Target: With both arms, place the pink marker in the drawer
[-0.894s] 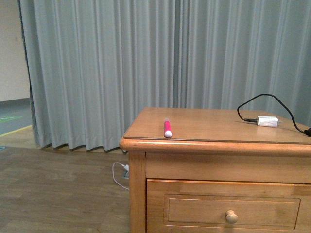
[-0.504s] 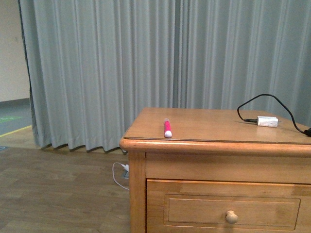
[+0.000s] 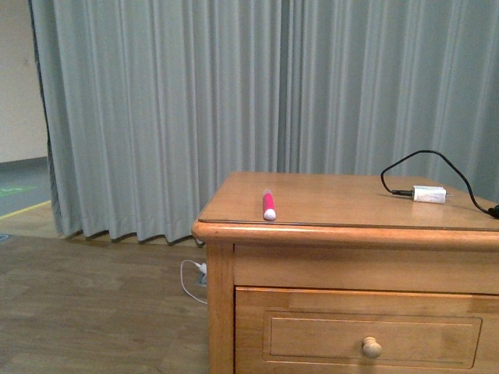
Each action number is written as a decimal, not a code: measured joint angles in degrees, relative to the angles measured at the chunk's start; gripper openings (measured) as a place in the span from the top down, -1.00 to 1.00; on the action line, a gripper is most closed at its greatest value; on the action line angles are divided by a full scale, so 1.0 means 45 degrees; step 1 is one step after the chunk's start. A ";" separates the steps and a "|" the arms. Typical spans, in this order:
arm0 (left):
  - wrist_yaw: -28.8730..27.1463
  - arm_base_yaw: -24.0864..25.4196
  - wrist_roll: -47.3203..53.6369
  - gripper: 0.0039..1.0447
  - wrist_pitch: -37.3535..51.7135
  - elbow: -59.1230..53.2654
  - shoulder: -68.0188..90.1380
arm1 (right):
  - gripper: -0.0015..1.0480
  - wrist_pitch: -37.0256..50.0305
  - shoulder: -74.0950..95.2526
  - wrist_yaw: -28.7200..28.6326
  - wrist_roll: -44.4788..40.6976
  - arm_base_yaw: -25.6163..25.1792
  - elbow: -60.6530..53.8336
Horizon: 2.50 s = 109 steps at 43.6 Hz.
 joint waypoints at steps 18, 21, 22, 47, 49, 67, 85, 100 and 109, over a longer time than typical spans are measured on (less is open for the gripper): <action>0.0000 0.0000 0.0000 -0.89 0.0000 0.0000 0.0000 | -0.84 0.0000 0.0000 0.0000 0.0000 0.0000 0.0000; 0.0000 0.0000 -0.0005 -0.89 0.0000 0.0000 0.0005 | -0.84 -0.0840 0.0296 0.0151 -0.0306 0.0005 0.0277; -0.0005 0.0000 0.0000 -0.89 0.0000 0.0000 0.0005 | -0.84 -0.1540 0.0627 0.0204 -0.0495 0.0000 0.0544; 0.0000 0.0000 0.0000 -0.89 0.0000 0.0000 0.0000 | -0.84 0.2215 1.1871 0.0442 0.0355 0.1001 0.4085; 0.0000 0.0000 0.0000 -0.89 0.0000 0.0000 0.0000 | -0.84 0.2841 1.3070 0.0733 0.0398 0.1370 0.4590; 0.0000 0.0000 0.0000 -0.89 0.0000 0.0000 0.0000 | -0.84 0.6271 2.0040 0.2569 0.0845 0.3594 0.7985; 0.0000 0.0000 0.0000 -0.89 0.0000 0.0000 0.0000 | -0.84 0.6975 2.5441 0.3653 0.1749 0.3944 1.1769; 0.0000 0.0000 0.0000 -0.89 0.0000 0.0000 0.0000 | -0.84 0.7694 2.7506 0.3594 0.1685 0.3478 1.3542; 0.0000 0.0000 0.0000 -0.89 0.0000 0.0000 0.0000 | -0.84 0.7801 2.7957 0.3259 0.1554 0.3245 1.3687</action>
